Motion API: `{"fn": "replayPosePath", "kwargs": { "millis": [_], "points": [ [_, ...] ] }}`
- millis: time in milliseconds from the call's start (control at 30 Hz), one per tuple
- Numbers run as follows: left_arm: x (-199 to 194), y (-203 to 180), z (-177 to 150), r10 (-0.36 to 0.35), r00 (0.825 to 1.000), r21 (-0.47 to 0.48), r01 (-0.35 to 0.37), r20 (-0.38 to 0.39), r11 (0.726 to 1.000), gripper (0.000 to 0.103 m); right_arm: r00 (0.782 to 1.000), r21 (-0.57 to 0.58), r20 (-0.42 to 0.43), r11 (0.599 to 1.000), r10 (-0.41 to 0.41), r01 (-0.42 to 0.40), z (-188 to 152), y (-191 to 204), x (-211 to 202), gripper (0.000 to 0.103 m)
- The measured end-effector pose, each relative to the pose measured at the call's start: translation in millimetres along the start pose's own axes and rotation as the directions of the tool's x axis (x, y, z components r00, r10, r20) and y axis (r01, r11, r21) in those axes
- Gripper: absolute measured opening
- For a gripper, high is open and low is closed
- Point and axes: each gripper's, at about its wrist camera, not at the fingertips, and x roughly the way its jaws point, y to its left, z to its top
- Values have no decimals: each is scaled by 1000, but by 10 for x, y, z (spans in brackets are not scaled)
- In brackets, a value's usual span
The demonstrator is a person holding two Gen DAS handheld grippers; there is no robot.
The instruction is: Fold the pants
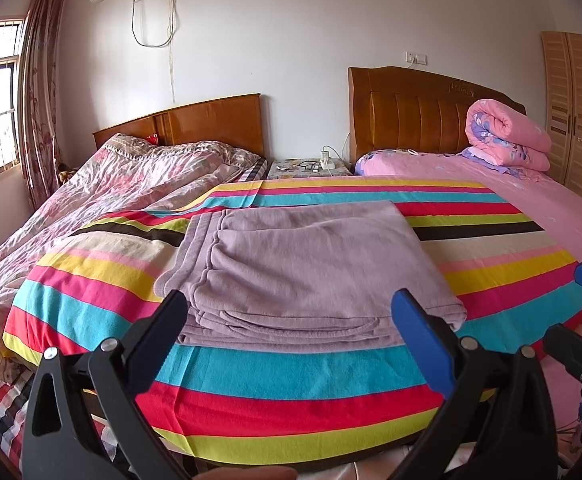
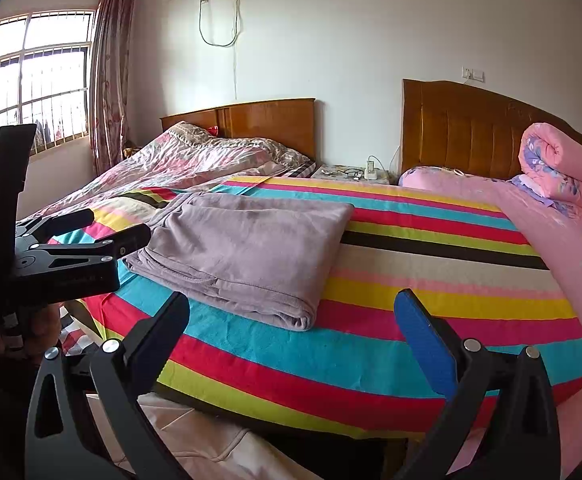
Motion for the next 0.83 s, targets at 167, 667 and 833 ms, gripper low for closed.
{"fn": "replayPosePath", "kwargs": {
  "millis": [167, 667, 833],
  "points": [
    [4, 0, -25, 1, 1000, -1, -1, -3, 1000, 102, 1000, 8, -3, 1000, 0, 0, -37, 25, 11, 99],
    [38, 45, -31, -4, 1000, -22, 4, -22, 1000, 102, 1000, 23, -8, 1000, -1, 1, -76, 28, 14, 99],
    [91, 80, -34, -8, 999, -38, 6, -46, 999, 102, 1000, 44, -11, 999, 0, 1, -82, -2, 26, 99]
  ]
}}
